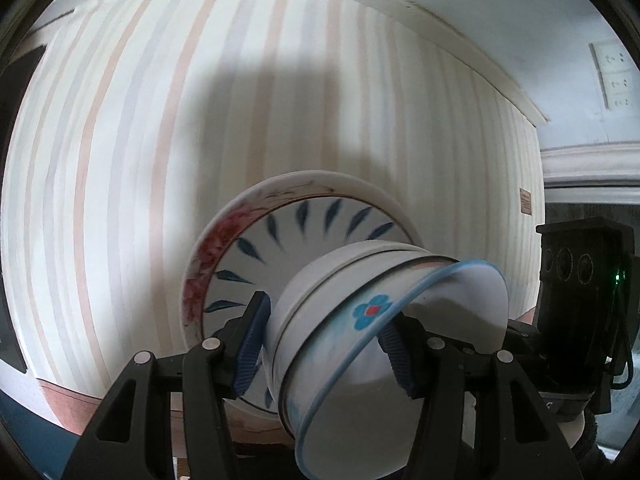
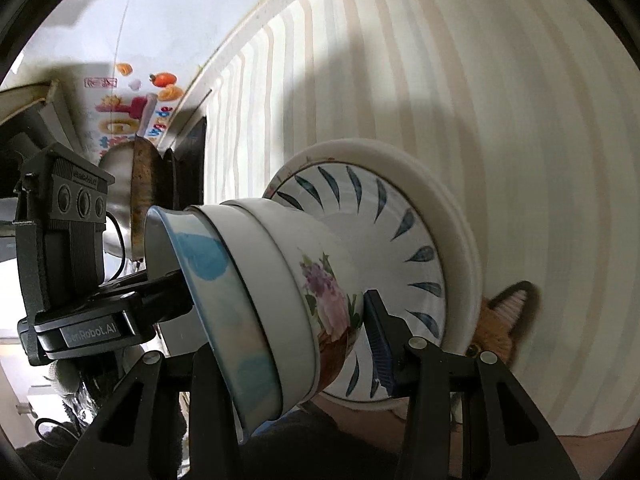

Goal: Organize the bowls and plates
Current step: 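Carry the bowl stack with both grippers onto the plate stack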

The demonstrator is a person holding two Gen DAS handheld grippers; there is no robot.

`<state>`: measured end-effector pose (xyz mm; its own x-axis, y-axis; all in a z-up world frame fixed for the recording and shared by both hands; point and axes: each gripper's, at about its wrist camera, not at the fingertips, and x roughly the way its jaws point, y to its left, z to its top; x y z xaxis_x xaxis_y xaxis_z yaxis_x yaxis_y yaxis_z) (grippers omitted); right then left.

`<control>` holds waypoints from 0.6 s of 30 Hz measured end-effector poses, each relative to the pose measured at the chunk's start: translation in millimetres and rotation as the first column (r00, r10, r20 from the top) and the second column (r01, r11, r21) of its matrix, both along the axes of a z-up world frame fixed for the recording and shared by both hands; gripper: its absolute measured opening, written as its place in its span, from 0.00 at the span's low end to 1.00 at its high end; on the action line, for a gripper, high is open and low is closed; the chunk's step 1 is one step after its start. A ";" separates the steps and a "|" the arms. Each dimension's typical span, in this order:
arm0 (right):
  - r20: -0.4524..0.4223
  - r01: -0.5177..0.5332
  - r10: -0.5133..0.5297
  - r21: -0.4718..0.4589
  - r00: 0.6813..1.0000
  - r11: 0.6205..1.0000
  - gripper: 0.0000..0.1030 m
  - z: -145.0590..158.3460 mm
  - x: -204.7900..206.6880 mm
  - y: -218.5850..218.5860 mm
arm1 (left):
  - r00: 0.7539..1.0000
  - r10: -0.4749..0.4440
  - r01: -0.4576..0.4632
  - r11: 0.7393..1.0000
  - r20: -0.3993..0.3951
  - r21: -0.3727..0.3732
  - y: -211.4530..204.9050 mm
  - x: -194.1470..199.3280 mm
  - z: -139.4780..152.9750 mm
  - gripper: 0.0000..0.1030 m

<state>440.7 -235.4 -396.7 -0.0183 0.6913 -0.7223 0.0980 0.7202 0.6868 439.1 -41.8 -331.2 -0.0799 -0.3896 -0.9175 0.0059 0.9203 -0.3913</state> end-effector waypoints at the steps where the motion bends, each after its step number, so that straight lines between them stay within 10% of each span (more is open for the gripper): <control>1: -0.004 -0.004 0.004 -0.003 1.000 1.000 0.46 -3.4 1.9 5.3 | 1.000 0.004 -0.004 1.000 -0.004 -0.001 1.2 -0.2 -2.4 0.51; 18: -0.041 -0.019 0.017 -0.047 0.999 0.999 0.46 -24.9 5.1 17.2 | 1.000 0.001 -0.001 1.000 -0.023 -0.005 0.5 1.3 -20.2 0.51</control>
